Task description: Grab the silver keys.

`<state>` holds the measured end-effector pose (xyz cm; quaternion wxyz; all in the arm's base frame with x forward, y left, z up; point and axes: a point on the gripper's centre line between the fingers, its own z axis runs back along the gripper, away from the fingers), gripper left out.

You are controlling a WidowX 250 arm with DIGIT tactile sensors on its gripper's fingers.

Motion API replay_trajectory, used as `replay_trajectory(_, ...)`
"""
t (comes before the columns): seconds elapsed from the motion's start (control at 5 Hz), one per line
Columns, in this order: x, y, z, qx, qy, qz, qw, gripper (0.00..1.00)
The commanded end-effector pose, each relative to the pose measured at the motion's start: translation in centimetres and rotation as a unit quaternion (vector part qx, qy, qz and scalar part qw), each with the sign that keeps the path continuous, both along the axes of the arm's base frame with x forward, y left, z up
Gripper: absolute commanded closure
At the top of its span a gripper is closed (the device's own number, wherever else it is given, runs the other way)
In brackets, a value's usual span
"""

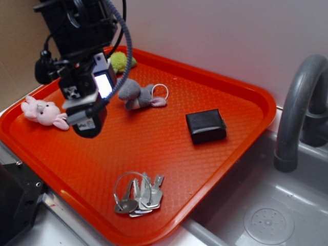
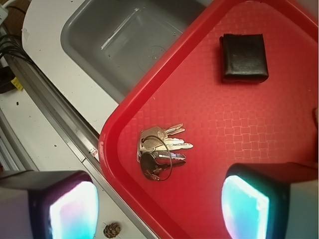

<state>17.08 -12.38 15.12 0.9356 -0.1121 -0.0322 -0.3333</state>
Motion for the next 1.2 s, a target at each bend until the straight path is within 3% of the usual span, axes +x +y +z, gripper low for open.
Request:
replay_trajectory(0.0,-0.4,-1.9,-6.2,0.015,0.036,-0.062,0.997,0.00)
replay_trajectory(0.6,-1.4,-4.6,-10.2,0.028,0.068,-0.182,0.981,0.00)
replay_trajectory(0.8,-1.9,-5.1,-9.6,0.041,0.059,-0.200,0.977,1.00)
replay_trajectory(1.0,-2.0,-5.1,-9.7,0.049,0.063,-0.198,0.977,1.00)
